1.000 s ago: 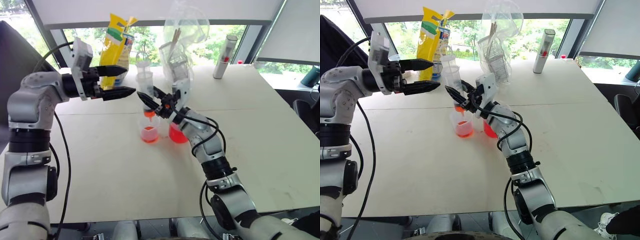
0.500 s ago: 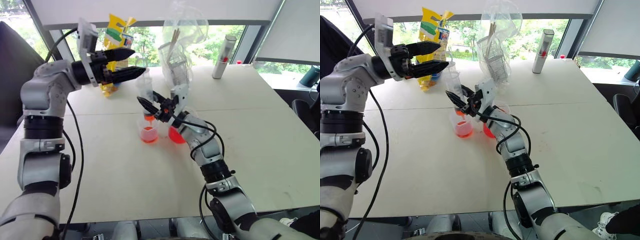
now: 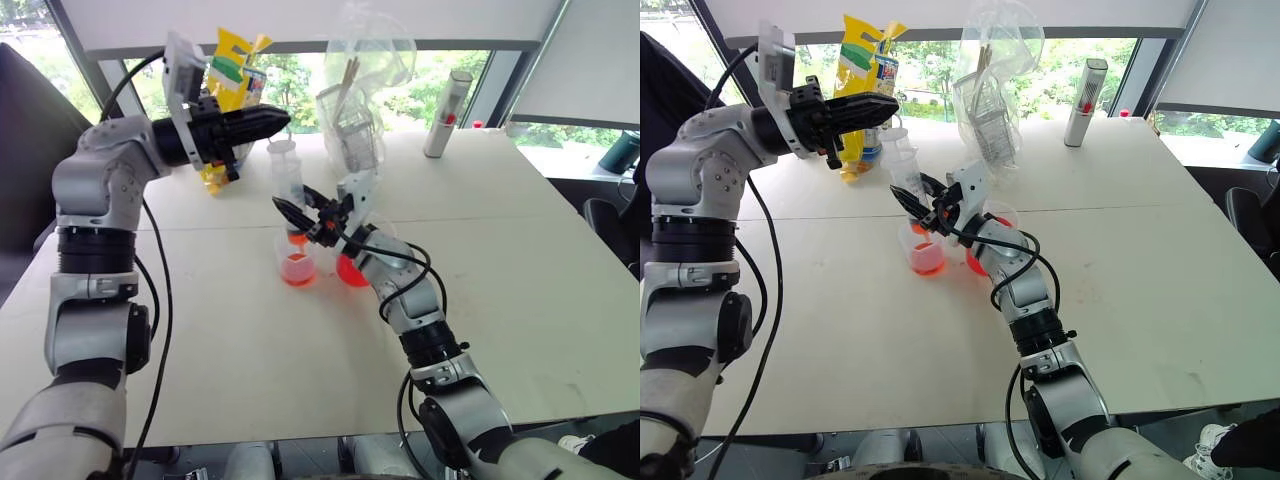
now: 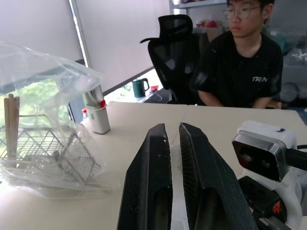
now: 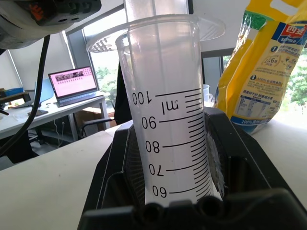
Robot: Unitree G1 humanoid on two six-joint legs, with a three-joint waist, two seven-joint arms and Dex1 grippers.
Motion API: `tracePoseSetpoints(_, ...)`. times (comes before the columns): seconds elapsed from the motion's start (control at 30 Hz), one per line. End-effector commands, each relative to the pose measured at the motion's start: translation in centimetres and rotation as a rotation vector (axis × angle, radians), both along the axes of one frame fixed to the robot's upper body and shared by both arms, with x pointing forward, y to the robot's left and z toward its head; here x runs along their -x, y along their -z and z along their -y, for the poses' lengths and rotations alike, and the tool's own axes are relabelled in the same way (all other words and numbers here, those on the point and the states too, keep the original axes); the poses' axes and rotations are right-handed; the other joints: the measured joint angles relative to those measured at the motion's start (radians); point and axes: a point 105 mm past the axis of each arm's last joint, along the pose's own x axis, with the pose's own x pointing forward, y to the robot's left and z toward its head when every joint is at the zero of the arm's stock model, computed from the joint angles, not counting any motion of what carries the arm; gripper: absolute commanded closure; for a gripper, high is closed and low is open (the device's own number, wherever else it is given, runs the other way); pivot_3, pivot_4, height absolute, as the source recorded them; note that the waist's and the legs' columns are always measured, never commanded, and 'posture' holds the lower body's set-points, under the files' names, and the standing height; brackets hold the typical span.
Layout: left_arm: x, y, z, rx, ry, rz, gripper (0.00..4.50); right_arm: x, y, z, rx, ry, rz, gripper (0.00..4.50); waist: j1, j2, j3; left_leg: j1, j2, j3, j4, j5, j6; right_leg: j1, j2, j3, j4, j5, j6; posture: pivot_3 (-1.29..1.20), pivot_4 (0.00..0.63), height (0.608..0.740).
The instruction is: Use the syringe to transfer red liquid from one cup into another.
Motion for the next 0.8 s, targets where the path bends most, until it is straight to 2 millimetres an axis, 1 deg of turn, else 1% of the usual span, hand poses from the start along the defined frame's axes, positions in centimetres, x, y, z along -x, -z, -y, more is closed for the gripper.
tracePoseSetpoints(0.03,0.5,0.6,0.6,-0.064,0.020,0.021,4.46,0.3,-2.7,-0.4,-0.056,-0.012,0.084,3.14,0.000,0.000,0.000,0.000,0.000,0.000,0.000,0.000,0.000,0.000,0.000,0.000,0.000,0.000,0.000,0.00,0.150,0.739)
tracePoseSetpoints(0.07,0.6,0.9,0.7,-0.073,0.022,0.019,4.46,0.3,-2.9,-0.4,-0.059,-0.012,0.088,3.14,0.004,-0.001,0.024,0.000,0.000,0.000,0.000,0.000,0.000,0.000,0.000,0.000,0.000,0.000,0.000,0.00,0.150,0.739)
tracePoseSetpoints(0.1,0.6,1.1,0.8,-0.079,0.024,0.017,4.46,0.3,-3.1,-0.4,-0.062,-0.012,0.091,3.14,0.004,-0.001,0.035,0.009,0.000,0.001,0.000,-0.002,0.003,0.008,0.000,0.001,-0.001,0.000,0.000,0.00,0.150,0.739)
tracePoseSetpoints(0.13,0.7,1.5,1.0,-0.087,0.028,0.011,4.46,0.3,-3.4,-0.4,-0.066,-0.012,0.099,3.14,0.005,0.000,0.037,0.010,0.000,0.002,-0.002,-0.002,0.003,0.009,0.000,0.001,-0.003,0.000,0.000,0.00,0.150,0.739)
tracePoseSetpoints(0.27,0.7,2.6,1.3,-0.108,0.030,-0.002,4.46,0.3,-4.8,-0.2,-0.082,-0.007,0.133,3.14,0.007,0.000,0.037,0.005,0.000,0.001,-0.001,-0.002,0.003,0.004,0.000,0.001,-0.001,0.000,0.000,0.00,0.150,0.739)
tracePoseSetpoints(0.53,0.9,4.1,1.8,-0.132,0.045,-0.023,4.46,0.4,-7.5,0.5,-0.111,0.006,0.193,3.14,0.007,0.001,0.038,0.004,0.001,0.001,-0.001,-0.002,0.003,0.003,0.000,0.001,-0.001,0.000,0.000,0.00,0.150,0.739)
tracePoseSetpoints(0.8,1.1,5.8,2.1,-0.151,0.047,-0.053,4.46,0.9,-8.9,0.7,-0.117,0.000,0.219,3.14,0.007,0.002,0.038,0.004,0.001,0.001,-0.001,-0.002,0.003,0.003,0.000,0.001,-0.001,0.000,0.000,0.00,0.150,0.739)
